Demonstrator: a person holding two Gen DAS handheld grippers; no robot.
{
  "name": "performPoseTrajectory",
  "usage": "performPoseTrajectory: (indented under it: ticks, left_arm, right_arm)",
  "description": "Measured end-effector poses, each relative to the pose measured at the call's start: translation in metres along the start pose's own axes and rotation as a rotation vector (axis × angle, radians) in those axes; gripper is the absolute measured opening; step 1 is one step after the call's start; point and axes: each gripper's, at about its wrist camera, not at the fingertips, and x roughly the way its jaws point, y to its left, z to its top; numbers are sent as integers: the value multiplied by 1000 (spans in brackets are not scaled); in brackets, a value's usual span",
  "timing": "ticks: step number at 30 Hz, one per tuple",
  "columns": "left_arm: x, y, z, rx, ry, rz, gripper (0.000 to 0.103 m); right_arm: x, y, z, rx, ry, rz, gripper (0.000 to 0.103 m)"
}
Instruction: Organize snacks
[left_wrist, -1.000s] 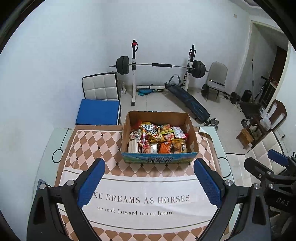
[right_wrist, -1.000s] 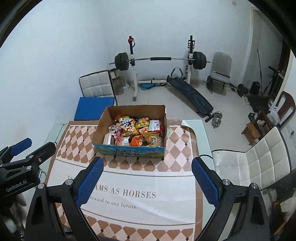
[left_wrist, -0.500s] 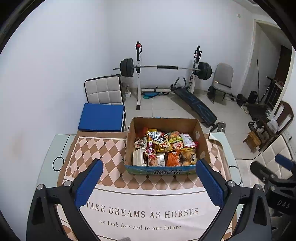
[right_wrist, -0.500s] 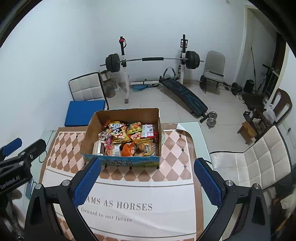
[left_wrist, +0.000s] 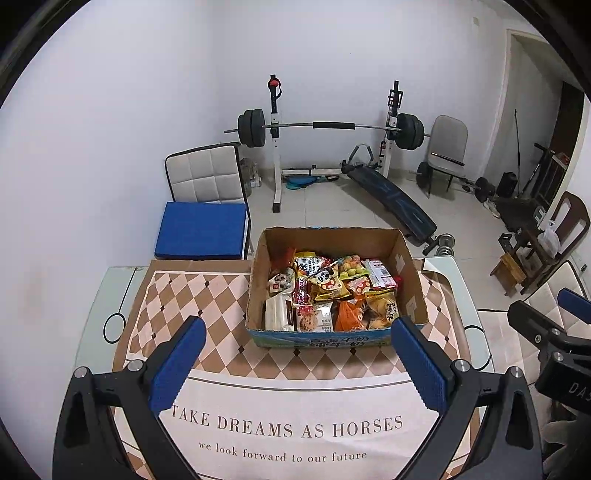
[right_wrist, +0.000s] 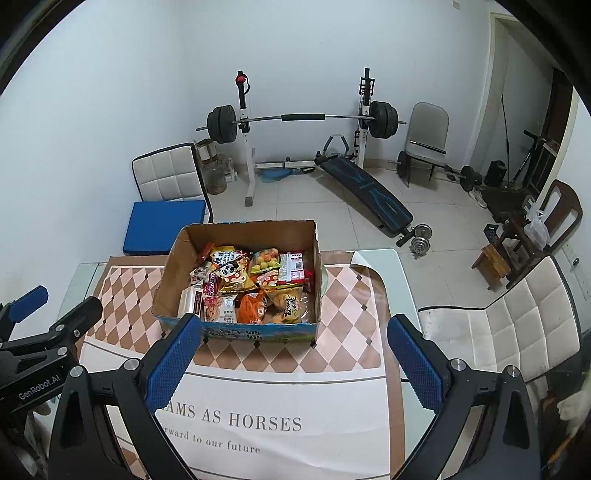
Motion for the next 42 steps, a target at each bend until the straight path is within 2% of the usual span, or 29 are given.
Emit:
performPoseTrajectory:
  ticks: [14, 42]
  left_arm:
    - [3, 0, -1, 3, 2, -1, 103]
    - [-2, -4, -1, -12, -2, -24, 103]
  right_arm:
    - [22, -2, 0, -3, 19, 12, 102]
    - [9, -3, 0, -28, 7, 26, 102]
